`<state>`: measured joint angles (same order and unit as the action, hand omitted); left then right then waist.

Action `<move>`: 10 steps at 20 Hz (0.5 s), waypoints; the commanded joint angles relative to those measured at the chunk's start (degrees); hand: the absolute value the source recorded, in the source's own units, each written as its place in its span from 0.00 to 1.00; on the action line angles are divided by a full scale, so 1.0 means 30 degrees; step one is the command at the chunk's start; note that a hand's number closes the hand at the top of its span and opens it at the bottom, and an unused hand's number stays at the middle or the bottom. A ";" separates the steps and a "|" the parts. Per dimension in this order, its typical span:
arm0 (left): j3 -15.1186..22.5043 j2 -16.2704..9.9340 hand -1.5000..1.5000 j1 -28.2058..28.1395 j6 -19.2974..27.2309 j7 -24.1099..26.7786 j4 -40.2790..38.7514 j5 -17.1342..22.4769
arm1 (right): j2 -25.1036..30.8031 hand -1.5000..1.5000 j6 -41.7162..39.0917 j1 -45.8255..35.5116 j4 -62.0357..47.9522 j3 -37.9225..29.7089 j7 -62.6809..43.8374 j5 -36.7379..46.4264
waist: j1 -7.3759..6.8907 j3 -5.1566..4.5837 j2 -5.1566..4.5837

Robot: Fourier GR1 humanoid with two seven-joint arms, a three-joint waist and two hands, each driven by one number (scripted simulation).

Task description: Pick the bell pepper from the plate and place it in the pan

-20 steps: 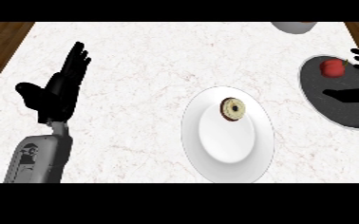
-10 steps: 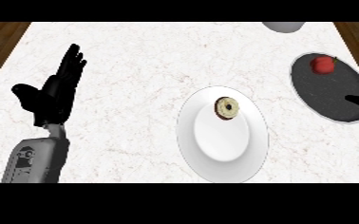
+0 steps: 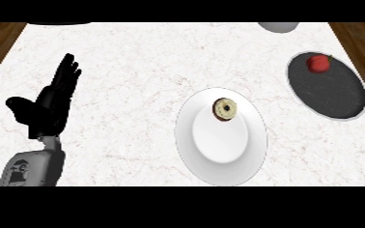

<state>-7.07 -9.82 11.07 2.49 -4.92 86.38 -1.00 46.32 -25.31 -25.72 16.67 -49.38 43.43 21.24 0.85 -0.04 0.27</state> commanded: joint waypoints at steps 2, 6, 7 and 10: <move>-0.0321 0.0017 0.50 -0.0191 0.0078 0.0509 -0.0589 0.0047 | -0.0143 0.00 -0.3321 0.3007 0.1662 0.0000 0.1991 -0.1163 | 0.0390 -0.0055 0.0111; -0.0427 -0.0420 0.50 -0.0381 -0.0453 -0.0345 0.0533 0.0490 | 0.0423 0.00 -0.4832 0.4249 0.3476 -0.0011 0.0942 -0.2246 | 0.0322 -0.0061 0.0147; -0.0628 -0.0779 0.50 -0.1001 -0.0915 -0.0076 0.0827 0.0714 | 0.0026 0.00 -0.4896 0.5040 0.3655 -0.0042 0.1230 -0.2505 | 0.0206 -0.0041 0.0115; -0.0400 -0.0142 0.50 -0.0339 -0.0239 0.0390 -0.0216 0.0248 | -0.1760 0.00 -0.3241 0.5442 0.6868 0.0833 -0.0151 -0.2775 | 0.0225 -0.0070 0.0066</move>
<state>-8.06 -10.48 10.49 1.80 -5.00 86.73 -0.19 44.74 -29.78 -13.17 30.07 -48.13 39.79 14.64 1.51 -0.19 0.50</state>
